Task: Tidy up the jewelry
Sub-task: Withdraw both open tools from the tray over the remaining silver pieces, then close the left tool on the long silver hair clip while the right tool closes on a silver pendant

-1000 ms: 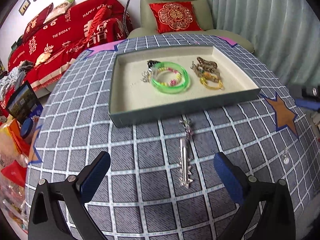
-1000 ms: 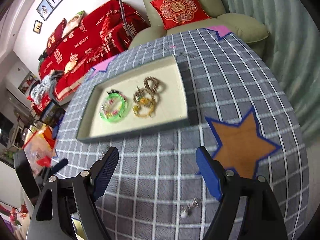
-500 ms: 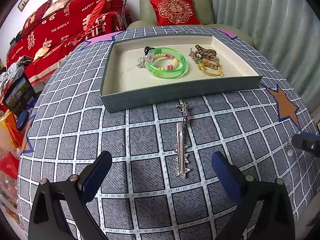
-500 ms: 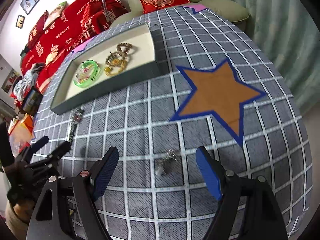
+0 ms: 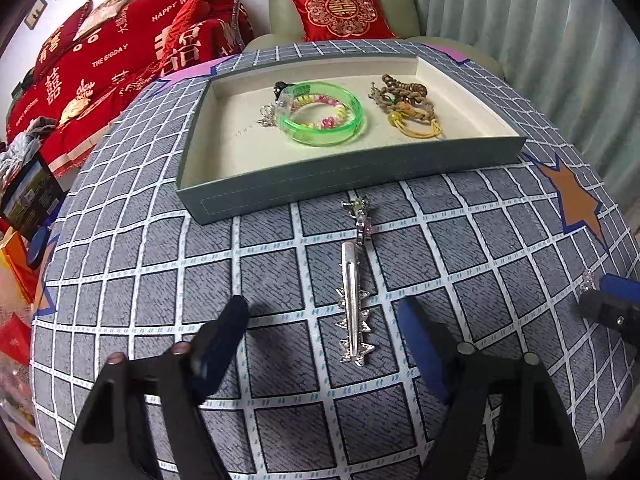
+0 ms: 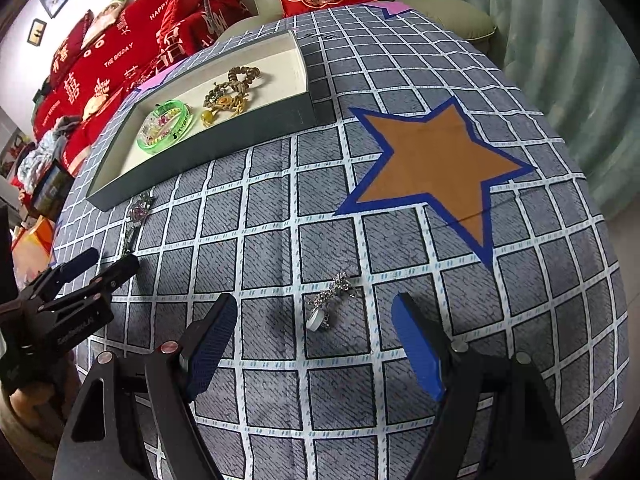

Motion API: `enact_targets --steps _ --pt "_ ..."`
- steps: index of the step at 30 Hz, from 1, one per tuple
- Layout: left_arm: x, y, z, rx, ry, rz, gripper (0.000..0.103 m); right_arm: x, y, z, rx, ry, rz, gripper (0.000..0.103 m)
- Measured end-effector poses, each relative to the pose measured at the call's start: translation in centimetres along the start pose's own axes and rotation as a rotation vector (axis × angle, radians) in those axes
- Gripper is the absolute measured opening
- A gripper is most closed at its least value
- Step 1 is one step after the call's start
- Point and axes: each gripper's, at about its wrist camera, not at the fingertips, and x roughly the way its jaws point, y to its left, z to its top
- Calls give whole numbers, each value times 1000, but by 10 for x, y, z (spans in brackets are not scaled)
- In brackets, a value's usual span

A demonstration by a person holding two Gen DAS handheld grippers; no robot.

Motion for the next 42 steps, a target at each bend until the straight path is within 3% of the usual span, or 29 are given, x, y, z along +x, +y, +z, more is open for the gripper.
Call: enact_targets --steps 6,13,20,30,42 --pt "0 -7 3 29 -4 -35 64 1 1 0 -5 -1 -3 82" --pt "-4 -17 3 61 -10 -67 25 2 4 -2 -19 -5 -16 82" --pt "-7 -7 -1 2 -14 -94 25 2 4 -2 -21 -5 -16 82" --pt "-17 10 -10 -45 -36 -77 25 0 10 2 -33 -16 -19 82" --pt "-25 43 -13 -98 -53 5 25 23 90 38 -156 -7 89 82"
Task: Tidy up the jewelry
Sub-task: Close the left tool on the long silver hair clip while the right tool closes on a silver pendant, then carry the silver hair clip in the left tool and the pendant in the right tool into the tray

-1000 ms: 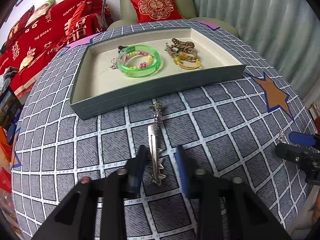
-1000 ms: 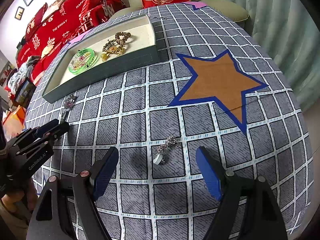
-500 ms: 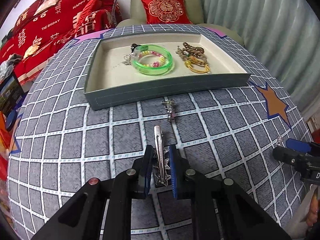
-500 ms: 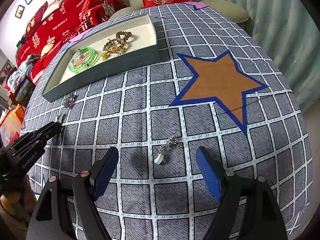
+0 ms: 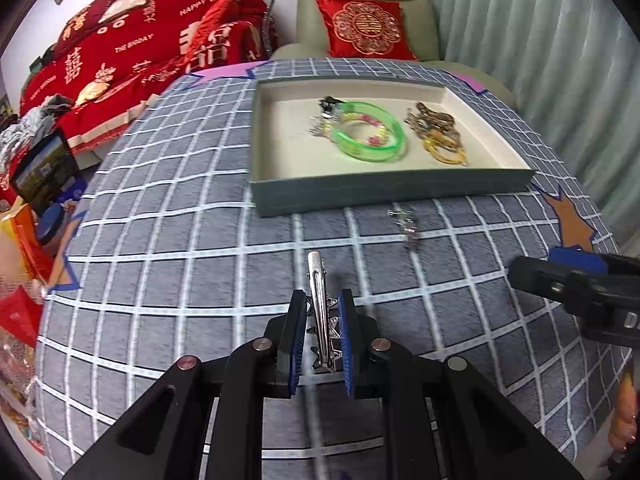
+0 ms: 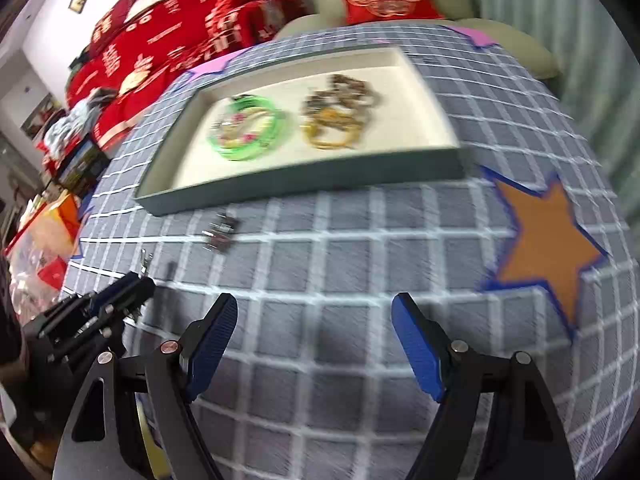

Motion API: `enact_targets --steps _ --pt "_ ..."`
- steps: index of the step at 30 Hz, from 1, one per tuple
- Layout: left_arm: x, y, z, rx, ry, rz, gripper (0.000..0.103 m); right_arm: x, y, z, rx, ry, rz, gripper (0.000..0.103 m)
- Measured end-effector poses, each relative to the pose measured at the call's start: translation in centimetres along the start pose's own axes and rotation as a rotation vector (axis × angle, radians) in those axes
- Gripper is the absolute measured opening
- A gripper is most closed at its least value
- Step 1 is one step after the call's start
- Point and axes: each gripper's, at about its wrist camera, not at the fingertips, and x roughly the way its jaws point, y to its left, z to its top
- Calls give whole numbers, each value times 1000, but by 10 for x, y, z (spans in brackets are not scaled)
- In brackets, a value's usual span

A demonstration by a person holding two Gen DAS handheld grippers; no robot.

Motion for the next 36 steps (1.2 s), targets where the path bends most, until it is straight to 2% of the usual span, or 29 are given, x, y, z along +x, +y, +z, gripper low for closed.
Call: enact_targets --steps 7,10,15,18,20,22,30,36 --pt "1 21 0 -33 0 30 25 31 45 22 -66 8 25 81" --pt "2 26 -2 -40 3 33 25 43 56 27 -77 13 13 70" --pt "2 29 -2 -44 4 34 25 53 66 29 -113 4 -38 59" --pt "2 28 -1 -44 3 33 25 54 73 30 -152 0 -80 43" --pt "2 28 -1 -43 3 32 25 53 76 28 -178 -6 -104 28" --pt "1 27 -1 -43 2 32 25 52 78 26 -207 -11 -127 10" --pt "-2 21 2 -32 -5 27 25 29 68 13 -241 -28 -85 8" --pt "-5 15 5 -24 -11 21 25 4 45 8 -182 -38 -22 8"
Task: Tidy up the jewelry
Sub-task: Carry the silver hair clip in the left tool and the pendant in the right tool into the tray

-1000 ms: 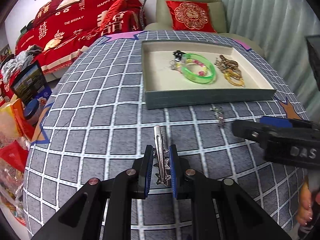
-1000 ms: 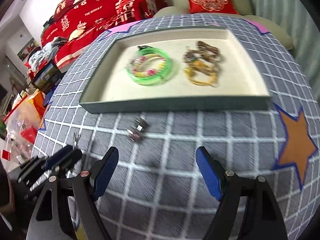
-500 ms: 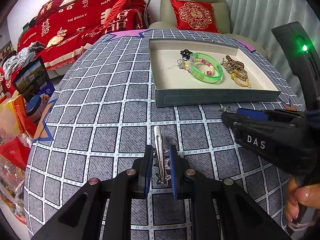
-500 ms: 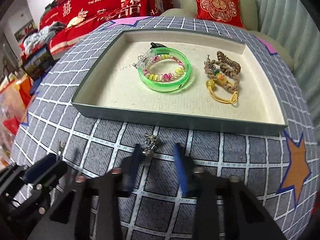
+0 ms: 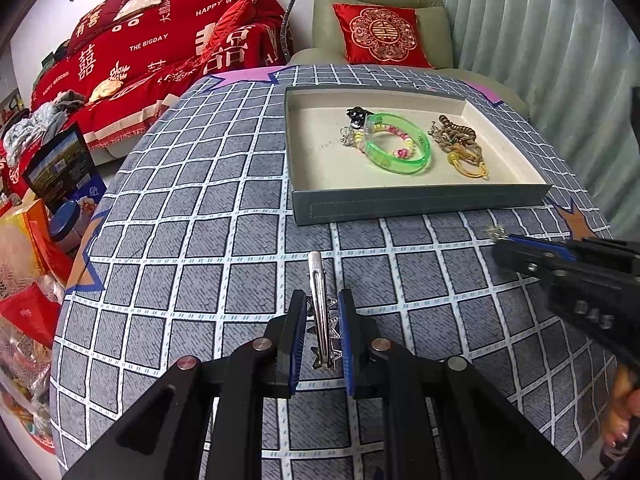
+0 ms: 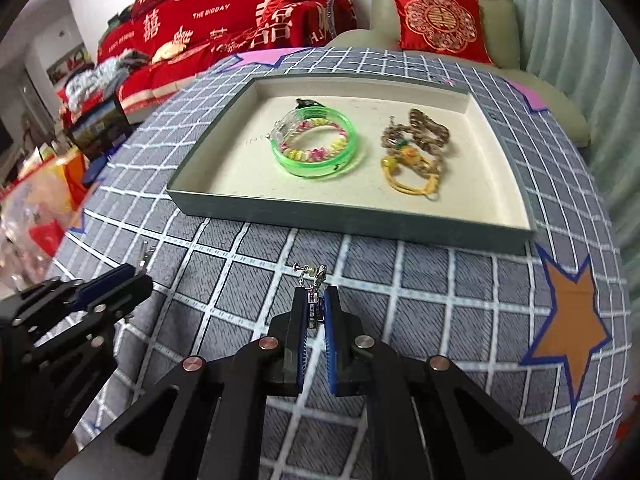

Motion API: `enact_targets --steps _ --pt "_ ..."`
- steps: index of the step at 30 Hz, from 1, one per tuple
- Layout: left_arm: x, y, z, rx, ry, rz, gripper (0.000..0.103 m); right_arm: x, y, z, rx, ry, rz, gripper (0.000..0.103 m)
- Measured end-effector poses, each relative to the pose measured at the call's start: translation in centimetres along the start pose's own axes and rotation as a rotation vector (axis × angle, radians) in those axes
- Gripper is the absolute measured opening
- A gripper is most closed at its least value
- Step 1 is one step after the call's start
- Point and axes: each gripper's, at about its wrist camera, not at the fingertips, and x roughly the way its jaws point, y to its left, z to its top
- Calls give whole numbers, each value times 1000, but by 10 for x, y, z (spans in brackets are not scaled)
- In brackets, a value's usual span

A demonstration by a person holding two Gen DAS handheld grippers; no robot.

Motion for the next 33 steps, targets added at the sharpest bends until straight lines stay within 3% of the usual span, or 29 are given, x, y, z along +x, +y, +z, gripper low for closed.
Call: enact_targets --steps 16,33 --pt "-17 -18 22 13 -46 -38 25 -50 -70 0 163 -70 72 9" --pt "-12 -35 103 58 -107 -35 25 -65 -113 67 211 -153 82 9"
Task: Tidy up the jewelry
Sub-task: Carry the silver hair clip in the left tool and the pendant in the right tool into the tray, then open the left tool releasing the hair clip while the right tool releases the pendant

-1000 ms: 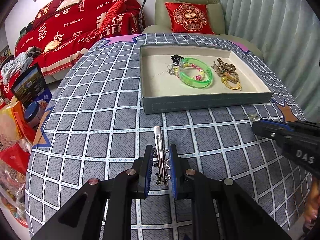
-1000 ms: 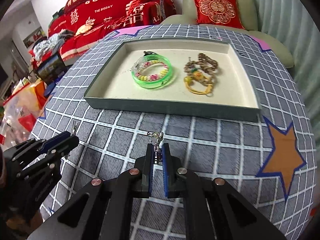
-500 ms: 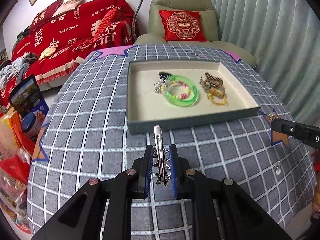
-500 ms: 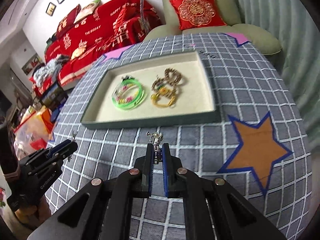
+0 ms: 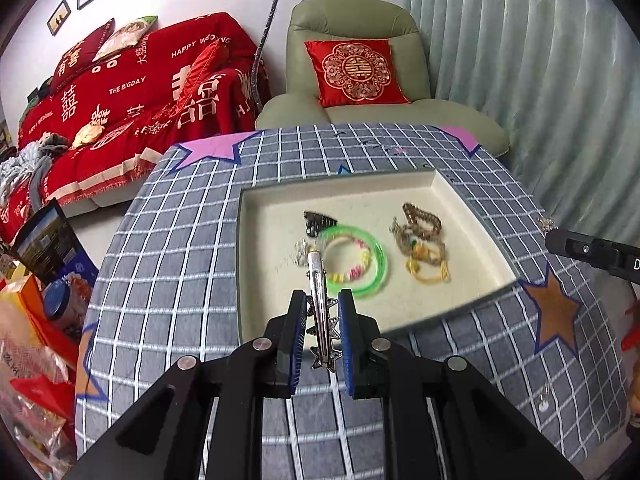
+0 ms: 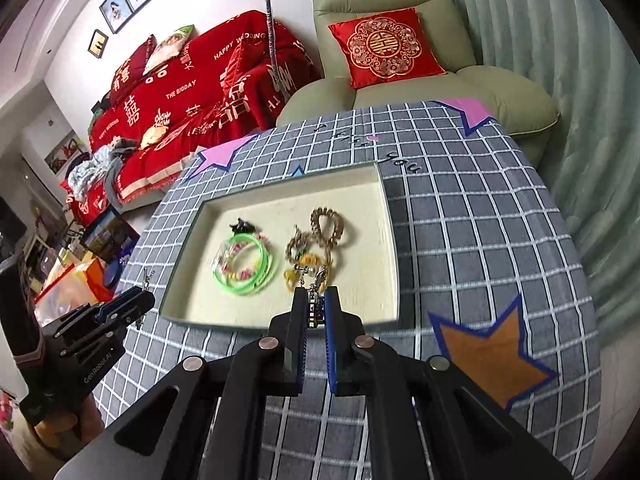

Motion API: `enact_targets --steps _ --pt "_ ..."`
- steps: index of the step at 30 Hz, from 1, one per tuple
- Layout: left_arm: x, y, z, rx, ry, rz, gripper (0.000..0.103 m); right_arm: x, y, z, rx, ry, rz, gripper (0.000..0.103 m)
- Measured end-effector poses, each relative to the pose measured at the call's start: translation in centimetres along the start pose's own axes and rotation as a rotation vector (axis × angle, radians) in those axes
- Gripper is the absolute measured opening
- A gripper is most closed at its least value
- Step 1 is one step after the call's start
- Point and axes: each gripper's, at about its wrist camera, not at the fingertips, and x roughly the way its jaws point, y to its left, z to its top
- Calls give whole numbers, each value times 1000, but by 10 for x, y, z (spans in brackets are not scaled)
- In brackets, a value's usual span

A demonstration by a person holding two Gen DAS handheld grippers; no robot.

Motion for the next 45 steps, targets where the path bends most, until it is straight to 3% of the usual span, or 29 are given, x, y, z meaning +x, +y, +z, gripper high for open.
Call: enact_targets --steps 9,19,33,45 --pt "35 4 24 -30 13 23 25 32 -7 25 26 27 19 9" --pt "75 8 29 -46 47 46 25 77 -14 37 52 55 36 9" --pt "110 -4 26 0 62 77 25 135 -16 25 17 140 -38 9" --pt "119 -7 18 -1 96 87 25 144 -17 15 -1 159 -63 9"
